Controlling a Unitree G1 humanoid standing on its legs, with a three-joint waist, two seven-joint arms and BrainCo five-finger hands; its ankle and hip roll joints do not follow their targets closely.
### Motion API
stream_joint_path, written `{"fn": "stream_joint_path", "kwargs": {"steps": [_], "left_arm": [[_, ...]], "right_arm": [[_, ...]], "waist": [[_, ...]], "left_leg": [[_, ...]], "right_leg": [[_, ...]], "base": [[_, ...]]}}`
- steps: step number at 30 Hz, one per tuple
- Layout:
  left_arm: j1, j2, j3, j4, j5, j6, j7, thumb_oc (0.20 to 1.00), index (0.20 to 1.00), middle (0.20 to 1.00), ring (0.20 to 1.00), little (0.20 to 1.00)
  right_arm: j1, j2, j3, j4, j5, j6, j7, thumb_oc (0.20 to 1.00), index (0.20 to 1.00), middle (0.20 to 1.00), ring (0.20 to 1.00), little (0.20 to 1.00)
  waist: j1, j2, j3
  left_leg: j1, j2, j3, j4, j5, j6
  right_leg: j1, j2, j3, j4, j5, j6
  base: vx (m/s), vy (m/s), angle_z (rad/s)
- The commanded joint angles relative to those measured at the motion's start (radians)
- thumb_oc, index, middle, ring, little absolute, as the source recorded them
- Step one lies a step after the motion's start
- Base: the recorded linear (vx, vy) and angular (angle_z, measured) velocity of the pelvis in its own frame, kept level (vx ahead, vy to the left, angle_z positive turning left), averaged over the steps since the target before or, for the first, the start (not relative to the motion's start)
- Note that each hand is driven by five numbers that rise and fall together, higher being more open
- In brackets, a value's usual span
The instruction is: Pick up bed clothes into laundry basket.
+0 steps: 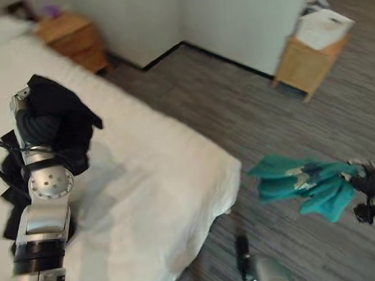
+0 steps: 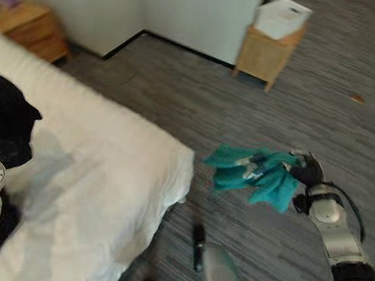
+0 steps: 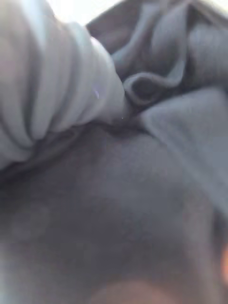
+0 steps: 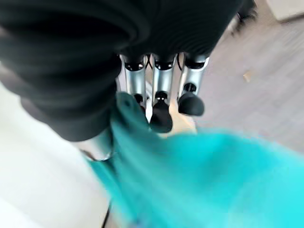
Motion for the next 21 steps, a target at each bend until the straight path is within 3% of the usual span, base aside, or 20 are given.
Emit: {"fn": "stream_joint_path", "kwargs": {"steps": [1,3,4,7,8,9,10,11,13,15,18,19,21], "left_arm": [[-0.039,-0.051,-0.04,-0.029,-0.009,-0.057,-0.005,0.2,0.2,0.2,0.2,0.2],[-0.049,-0.086,-0.063,-0.016,-0.057,-0.083,0.0,0.2,0.2,0.2,0.2,0.2],[-0.056,-0.118,-0.081,-0.021,-0.082,-0.1,0.002,0.2,0.2,0.2,0.2,0.2],[-0.063,-0.184,-0.142,-0.008,-0.089,-0.105,-0.004,0.2,0.2,0.2,0.2,0.2],[-0.053,-0.197,-0.153,-0.007,-0.093,-0.102,-0.004,0.2,0.2,0.2,0.2,0.2],[-0.048,-0.207,-0.163,-0.011,-0.106,-0.103,-0.003,0.2,0.2,0.2,0.2,0.2],[-0.048,-0.216,-0.174,-0.008,-0.109,-0.102,0.01,0.2,0.2,0.2,0.2,0.2],[-0.038,-0.229,-0.181,-0.002,-0.112,-0.102,0.02,0.2,0.2,0.2,0.2,0.2],[-0.004,-0.257,-0.191,0.001,-0.124,-0.101,0.025,0.2,0.2,0.2,0.2,0.2],[0.04,-0.284,-0.198,0.015,-0.152,-0.103,0.01,0.2,0.2,0.2,0.2,0.2],[0.103,-0.313,-0.194,0.012,-0.153,-0.096,-0.013,0.2,0.2,0.2,0.2,0.2],[0.141,-0.314,-0.183,0.022,-0.15,-0.085,-0.016,0.2,0.2,0.2,0.2,0.2],[0.173,-0.32,-0.174,0.038,-0.145,-0.074,-0.016,0.2,0.2,0.2,0.2,0.2]], "right_arm": [[-0.122,-0.021,0.057,-0.05,-0.037,-0.056,-0.072,0.2,0.2,0.2,0.2,0.2],[-0.164,0.008,0.098,-0.084,-0.059,-0.064,-0.09,0.2,0.2,0.2,0.2,0.2],[-0.172,0.022,0.114,-0.109,-0.067,-0.077,-0.095,0.2,0.2,0.2,0.2,0.2],[-0.164,0.052,0.134,-0.146,-0.061,-0.09,-0.108,0.2,0.2,0.2,0.2,0.2],[-0.175,0.052,0.146,-0.147,-0.057,-0.097,-0.113,0.2,0.2,0.2,0.2,0.2],[-0.182,0.043,0.153,-0.15,-0.046,-0.101,-0.12,0.2,0.2,0.2,0.2,0.2],[-0.195,0.033,0.164,-0.153,-0.045,-0.104,-0.126,0.2,0.2,0.2,0.2,0.2],[-0.213,0.021,0.176,-0.143,-0.046,-0.105,-0.131,0.2,0.2,0.2,0.2,0.2],[-0.228,0.001,0.191,-0.145,-0.05,-0.095,-0.128,0.2,0.2,0.2,0.2,0.2],[-0.234,-0.016,0.205,-0.131,-0.06,-0.088,-0.116,0.2,0.2,0.2,0.2,0.2],[-0.233,-0.028,0.229,-0.111,-0.07,-0.086,-0.099,0.2,0.2,0.2,0.2,0.2],[-0.233,-0.04,0.243,-0.092,-0.072,-0.083,-0.082,0.2,0.2,0.2,0.2,0.2],[-0.23,-0.054,0.256,-0.067,-0.072,-0.077,-0.069,0.2,0.2,0.2,0.2,0.2]], "waist": [[-0.015,0.036,-0.066],[-0.006,0.045,-0.074],[-0.007,0.05,-0.079],[-0.027,0.058,-0.097],[-0.022,0.055,-0.095],[-0.012,0.053,-0.081],[0.002,0.036,-0.066],[0.021,0.017,-0.051],[0.074,-0.017,-0.023],[0.126,-0.038,-0.011],[0.179,-0.043,-0.012],[0.209,-0.031,-0.025],[0.243,-0.014,-0.033]], "left_leg": [[-0.054,0.061,-0.087,-0.066,0.116,-0.08],[-0.033,0.068,-0.038,-0.062,0.109,-0.083],[-0.036,0.074,-0.024,-0.04,0.11,-0.087],[-0.038,0.118,-0.035,0.09,0.117,-0.117],[-0.061,0.14,-0.044,0.202,0.159,-0.132],[-0.118,0.181,-0.088,0.366,0.211,-0.155],[-0.174,0.187,-0.132,0.49,0.267,-0.164],[-0.222,0.184,-0.172,0.596,0.289,-0.17],[-0.334,0.091,-0.287,0.69,0.213,-0.14],[-0.426,0.028,-0.34,0.661,0.159,-0.116],[-0.476,0.009,-0.363,0.465,0.151,-0.098],[-0.488,-0.013,-0.368,0.264,0.162,-0.087],[-0.513,-0.004,-0.348,0.098,0.275,-0.103]], "right_leg": [[0.078,-0.029,-0.02,-0.159,0.111,0.121],[0.07,-0.054,-0.073,-0.146,0.132,0.128],[0.076,-0.043,-0.08,-0.166,0.123,0.126],[0.093,0.023,-0.012,-0.218,0.081,0.092],[0.121,0.046,0.005,-0.244,0.063,0.074],[0.149,0.083,0.022,-0.276,0.051,0.049],[0.17,0.088,0.036,-0.297,0.047,0.033],[0.196,0.095,0.052,-0.321,0.036,0.016],[0.229,0.096,0.123,-0.338,0.017,0.014],[0.249,0.095,0.184,-0.343,0.003,0.03],[0.277,0.106,0.227,-0.35,-0.023,0.05],[0.297,0.133,0.245,-0.35,-0.049,0.065],[0.344,0.164,0.265,-0.35,-0.092,0.069]], "base": [[0.0,-0.127,-2.09],[0.06,-0.233,-2.07],[0.12,-0.252,-1.47],[0.21,-0.257,-0.56],[0.25,-0.322,-0.54],[0.24,-0.355,-0.75],[0.22,-0.32,-1.22],[0.21,-0.218,-1.48],[0.24,-0.096,-1.23],[0.31,0.013,-1.16],[0.38,0.063,-1.08],[0.56,0.131,-0.84],[0.58,0.131,-0.97]]}}
